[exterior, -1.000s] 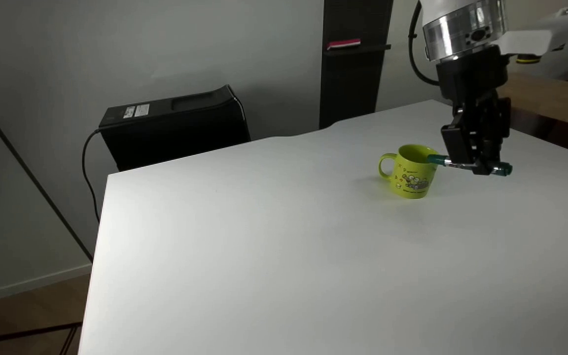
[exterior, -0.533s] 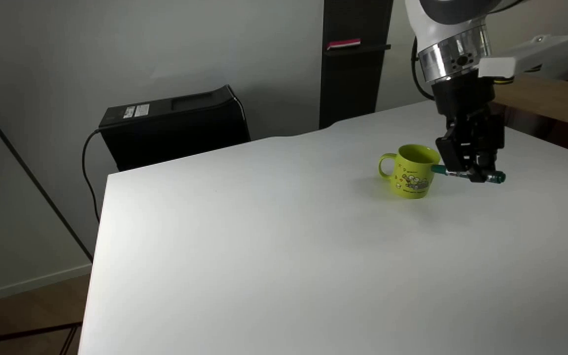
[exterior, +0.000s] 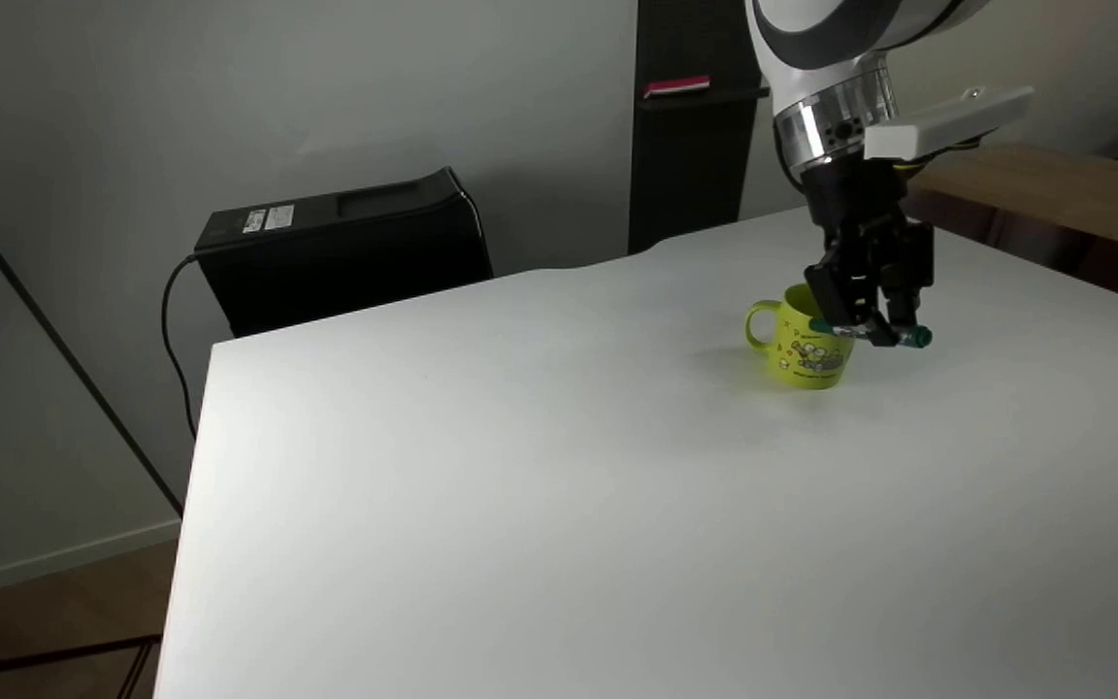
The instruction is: Put the marker in the cup
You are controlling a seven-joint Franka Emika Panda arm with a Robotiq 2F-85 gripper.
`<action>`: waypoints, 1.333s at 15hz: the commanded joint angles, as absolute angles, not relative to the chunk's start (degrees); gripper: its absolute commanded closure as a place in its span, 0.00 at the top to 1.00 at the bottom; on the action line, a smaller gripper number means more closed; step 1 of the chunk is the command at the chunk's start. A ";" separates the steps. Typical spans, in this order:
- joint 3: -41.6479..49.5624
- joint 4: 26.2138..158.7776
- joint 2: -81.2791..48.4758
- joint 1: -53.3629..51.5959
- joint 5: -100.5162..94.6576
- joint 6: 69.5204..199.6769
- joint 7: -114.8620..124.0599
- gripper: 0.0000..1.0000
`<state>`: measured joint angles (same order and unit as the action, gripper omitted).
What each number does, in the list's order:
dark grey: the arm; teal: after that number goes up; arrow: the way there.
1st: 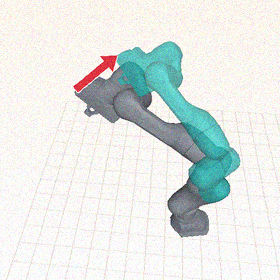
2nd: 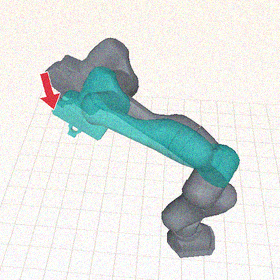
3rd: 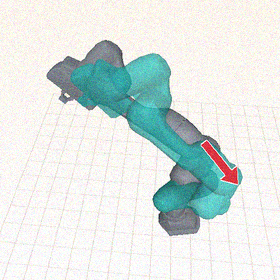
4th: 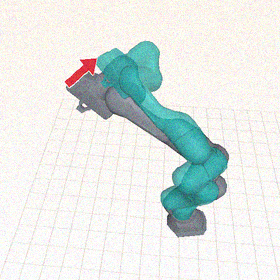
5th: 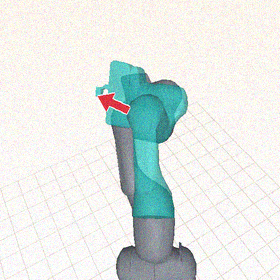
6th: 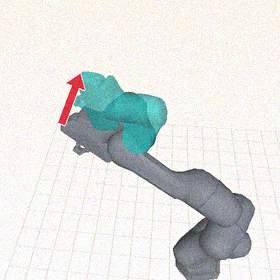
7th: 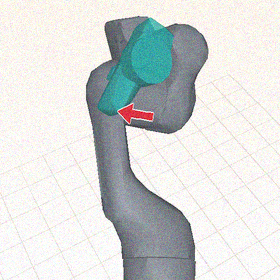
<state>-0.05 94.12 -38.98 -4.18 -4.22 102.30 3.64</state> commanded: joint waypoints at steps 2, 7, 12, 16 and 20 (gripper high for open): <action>0.25 84.12 -42.86 -4.11 -3.48 95.94 5.51 0.07; 1.35 78.79 -44.14 -3.01 -3.77 92.10 5.15 0.07; 2.63 76.89 -46.53 -1.22 -3.59 90.06 5.90 0.07; 2.96 76.01 -48.92 -0.40 -3.28 89.58 6.59 0.07; 2.69 74.92 -50.81 -0.46 -2.79 88.92 6.76 0.07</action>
<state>2.80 78.73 -48.48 -0.44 -3.80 91.54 4.64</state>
